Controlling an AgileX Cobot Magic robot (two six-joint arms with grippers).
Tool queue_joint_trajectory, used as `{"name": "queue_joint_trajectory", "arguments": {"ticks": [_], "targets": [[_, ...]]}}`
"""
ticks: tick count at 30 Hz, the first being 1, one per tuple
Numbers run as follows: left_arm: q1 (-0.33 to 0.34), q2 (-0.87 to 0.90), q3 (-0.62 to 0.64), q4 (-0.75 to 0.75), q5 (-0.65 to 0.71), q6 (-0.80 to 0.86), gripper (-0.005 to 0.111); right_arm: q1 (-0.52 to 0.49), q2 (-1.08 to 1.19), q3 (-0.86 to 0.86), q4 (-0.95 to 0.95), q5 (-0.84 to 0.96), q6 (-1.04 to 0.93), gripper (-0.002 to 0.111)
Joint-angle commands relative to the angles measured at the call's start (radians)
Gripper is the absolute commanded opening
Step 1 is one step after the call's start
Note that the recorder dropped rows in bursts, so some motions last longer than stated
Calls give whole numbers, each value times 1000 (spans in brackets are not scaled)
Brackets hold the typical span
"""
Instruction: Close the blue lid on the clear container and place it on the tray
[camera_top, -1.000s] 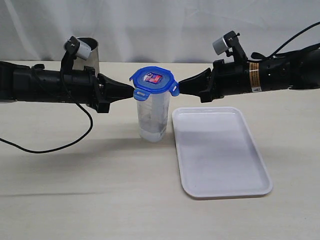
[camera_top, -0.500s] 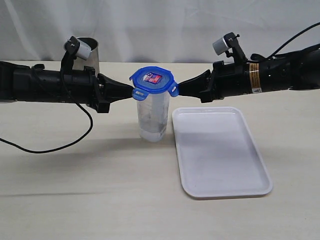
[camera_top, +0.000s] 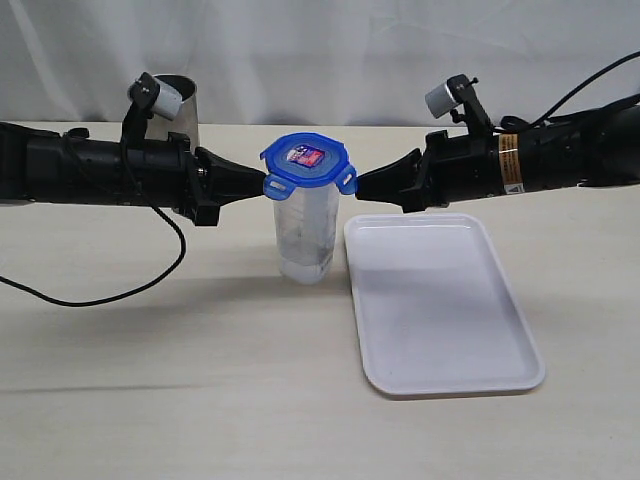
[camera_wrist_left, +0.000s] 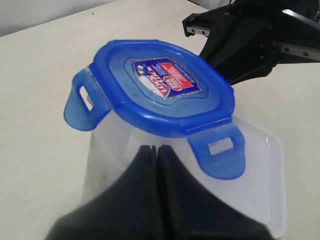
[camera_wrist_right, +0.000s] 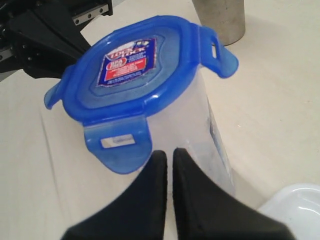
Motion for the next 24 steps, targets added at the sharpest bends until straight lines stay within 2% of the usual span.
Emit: {"name": "queue_joint_trajectory", "arguments": {"ticks": [1, 5, 24], "targets": [[-1, 0, -5, -1, 5, 31, 0, 1, -9, 3, 25, -1, -12, 5], [-1, 0, -5, -1, 5, 31, 0, 1, -9, 3, 74, 32, -48, 5], [-1, 0, -5, -1, 5, 31, 0, 1, -9, 18, 70, -11, -3, 5]]}}
